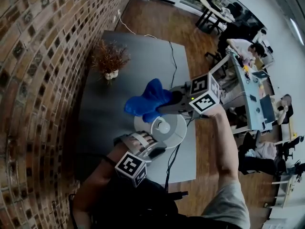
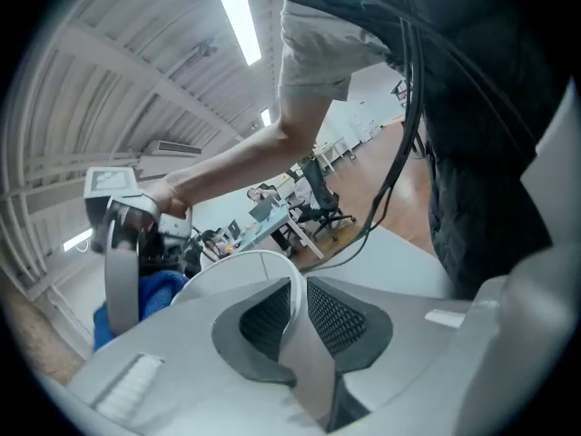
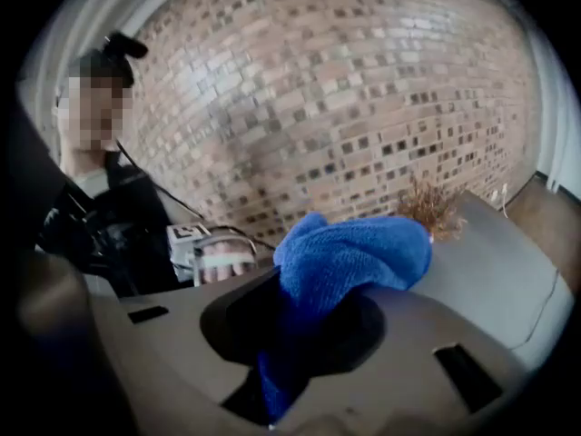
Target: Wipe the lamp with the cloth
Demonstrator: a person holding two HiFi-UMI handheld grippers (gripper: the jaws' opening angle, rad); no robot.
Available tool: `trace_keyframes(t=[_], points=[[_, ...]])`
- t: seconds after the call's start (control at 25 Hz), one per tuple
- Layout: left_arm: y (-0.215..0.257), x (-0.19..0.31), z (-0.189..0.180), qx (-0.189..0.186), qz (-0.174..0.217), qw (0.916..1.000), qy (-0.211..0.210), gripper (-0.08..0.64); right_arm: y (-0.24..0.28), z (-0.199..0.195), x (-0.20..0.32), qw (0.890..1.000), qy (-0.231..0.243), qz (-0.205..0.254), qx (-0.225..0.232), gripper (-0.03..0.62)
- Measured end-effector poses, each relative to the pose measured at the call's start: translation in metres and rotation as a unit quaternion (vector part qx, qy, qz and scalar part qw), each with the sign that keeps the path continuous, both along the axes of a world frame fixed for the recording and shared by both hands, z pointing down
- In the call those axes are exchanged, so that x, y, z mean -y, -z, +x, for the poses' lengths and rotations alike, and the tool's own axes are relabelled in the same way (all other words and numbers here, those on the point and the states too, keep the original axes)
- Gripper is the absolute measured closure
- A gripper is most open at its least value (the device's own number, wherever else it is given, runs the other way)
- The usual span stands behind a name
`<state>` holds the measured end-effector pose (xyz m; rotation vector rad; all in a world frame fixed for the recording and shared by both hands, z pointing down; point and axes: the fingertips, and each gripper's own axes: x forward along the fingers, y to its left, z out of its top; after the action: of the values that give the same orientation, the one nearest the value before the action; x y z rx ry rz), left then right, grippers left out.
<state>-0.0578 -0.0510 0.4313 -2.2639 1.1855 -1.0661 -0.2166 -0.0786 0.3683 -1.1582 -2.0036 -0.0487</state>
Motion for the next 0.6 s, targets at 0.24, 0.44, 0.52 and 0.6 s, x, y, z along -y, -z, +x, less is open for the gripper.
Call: trace_keyframes(t=[0.24, 0.44, 0.52, 0.6], points=[[-0.003, -0.003, 0.003, 0.006, -0.005, 1.0000, -0.006, 0.500, -0.102, -0.049, 0.026, 0.990, -0.017, 0.026, -0.138, 0.526], [-0.003, -0.001, 0.003, -0.017, -0.002, 0.9998, -0.002, 0.489, -0.172, -0.091, 0.124, 0.967, -0.213, 0.106, -0.094, 0.526], [0.002, 0.005, -0.007, -0.031, 0.007, 0.9995, 0.006, 0.489, -0.150, -0.089, 0.156, 0.953, -0.280, 0.107, -0.039, 0.526], [0.007, 0.011, -0.019, -0.046, 0.015, 0.9988, 0.010, 0.489, -0.087, -0.079, 0.157, 0.948, -0.314, 0.033, 0.034, 0.526]])
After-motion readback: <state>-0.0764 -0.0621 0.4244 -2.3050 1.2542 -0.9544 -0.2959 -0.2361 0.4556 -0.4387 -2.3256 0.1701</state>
